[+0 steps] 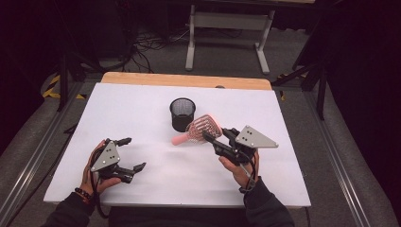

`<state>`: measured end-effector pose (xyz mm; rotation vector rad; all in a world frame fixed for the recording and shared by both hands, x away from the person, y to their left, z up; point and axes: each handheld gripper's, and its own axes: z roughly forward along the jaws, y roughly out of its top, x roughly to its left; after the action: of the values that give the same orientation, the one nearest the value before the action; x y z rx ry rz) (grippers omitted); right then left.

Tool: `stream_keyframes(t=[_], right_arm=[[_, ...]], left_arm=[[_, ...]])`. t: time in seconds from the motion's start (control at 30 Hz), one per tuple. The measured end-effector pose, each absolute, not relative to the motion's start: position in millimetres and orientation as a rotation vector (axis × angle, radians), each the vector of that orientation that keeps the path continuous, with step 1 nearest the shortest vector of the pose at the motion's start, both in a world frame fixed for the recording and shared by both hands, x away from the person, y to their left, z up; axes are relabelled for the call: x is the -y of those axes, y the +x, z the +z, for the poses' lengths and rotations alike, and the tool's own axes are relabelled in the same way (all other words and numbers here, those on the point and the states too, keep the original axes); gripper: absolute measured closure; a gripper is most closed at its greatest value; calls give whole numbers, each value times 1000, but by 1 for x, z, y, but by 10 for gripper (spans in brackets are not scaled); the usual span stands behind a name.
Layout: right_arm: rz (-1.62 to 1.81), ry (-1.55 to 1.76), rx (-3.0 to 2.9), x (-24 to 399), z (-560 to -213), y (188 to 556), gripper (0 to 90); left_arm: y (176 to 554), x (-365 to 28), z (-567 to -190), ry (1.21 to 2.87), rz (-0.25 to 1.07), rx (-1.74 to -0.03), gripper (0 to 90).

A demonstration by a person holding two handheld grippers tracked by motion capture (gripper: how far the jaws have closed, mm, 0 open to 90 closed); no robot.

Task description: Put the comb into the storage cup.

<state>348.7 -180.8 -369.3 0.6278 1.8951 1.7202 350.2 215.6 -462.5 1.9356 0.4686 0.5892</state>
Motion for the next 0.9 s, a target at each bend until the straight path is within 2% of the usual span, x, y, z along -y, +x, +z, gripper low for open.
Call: stream_keyframes(t=[0.9], right_arm=[[1621, 601, -1794, 173, -316, 377, 637]], left_arm=[[347, -222, -464, 1917, 563, -479, 48]])
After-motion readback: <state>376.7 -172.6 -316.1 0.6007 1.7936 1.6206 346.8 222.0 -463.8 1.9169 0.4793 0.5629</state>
